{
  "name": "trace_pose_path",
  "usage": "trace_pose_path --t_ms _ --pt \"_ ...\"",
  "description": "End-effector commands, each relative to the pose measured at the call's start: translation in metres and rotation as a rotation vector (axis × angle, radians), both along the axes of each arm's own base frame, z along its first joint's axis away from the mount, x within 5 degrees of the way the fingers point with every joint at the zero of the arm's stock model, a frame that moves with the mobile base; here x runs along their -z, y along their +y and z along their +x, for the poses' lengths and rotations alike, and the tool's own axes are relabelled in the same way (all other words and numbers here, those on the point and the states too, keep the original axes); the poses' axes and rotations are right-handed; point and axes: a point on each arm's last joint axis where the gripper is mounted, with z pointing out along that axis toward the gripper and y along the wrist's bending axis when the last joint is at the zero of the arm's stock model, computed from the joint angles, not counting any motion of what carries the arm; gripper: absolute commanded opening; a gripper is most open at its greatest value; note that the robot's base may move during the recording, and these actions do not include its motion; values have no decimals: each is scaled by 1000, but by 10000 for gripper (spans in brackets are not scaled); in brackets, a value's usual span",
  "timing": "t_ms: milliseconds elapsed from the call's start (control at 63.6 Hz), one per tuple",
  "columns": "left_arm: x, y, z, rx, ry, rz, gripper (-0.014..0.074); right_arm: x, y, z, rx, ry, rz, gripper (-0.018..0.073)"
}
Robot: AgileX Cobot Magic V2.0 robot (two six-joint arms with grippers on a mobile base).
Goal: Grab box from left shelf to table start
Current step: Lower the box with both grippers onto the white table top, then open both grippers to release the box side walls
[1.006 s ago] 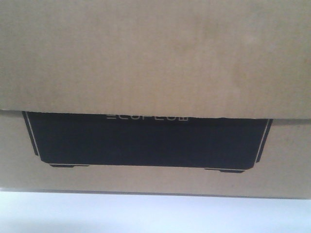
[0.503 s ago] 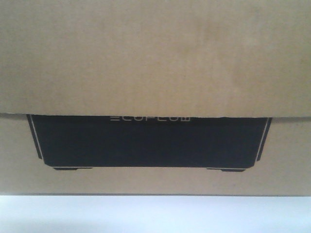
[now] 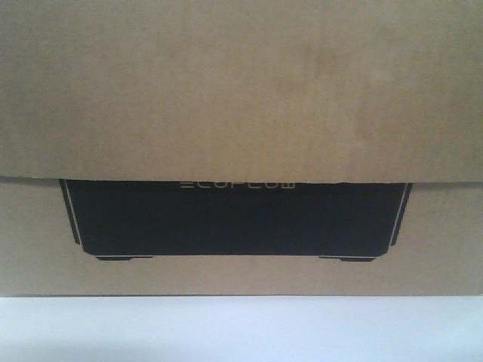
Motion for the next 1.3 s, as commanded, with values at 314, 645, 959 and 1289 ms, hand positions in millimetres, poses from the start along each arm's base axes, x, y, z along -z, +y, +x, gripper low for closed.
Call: trace_pose_path --t_ms 314,645,959,1289 --pt "-33 -7 1 13 -207 -113 454 -25 0 4 19 -171 44 522" --pt "-71 -1 -9 5 -303 -101 477 -46 -1 -14 18 -250 50 541" --pt "-96 11 -35 -29 -386 -88 103 -86 -9 -55 18 -448 -39 155" --pt "-111 14 -50 -41 -448 -122 -4 -90 -9 -65 28 -491 4 57"
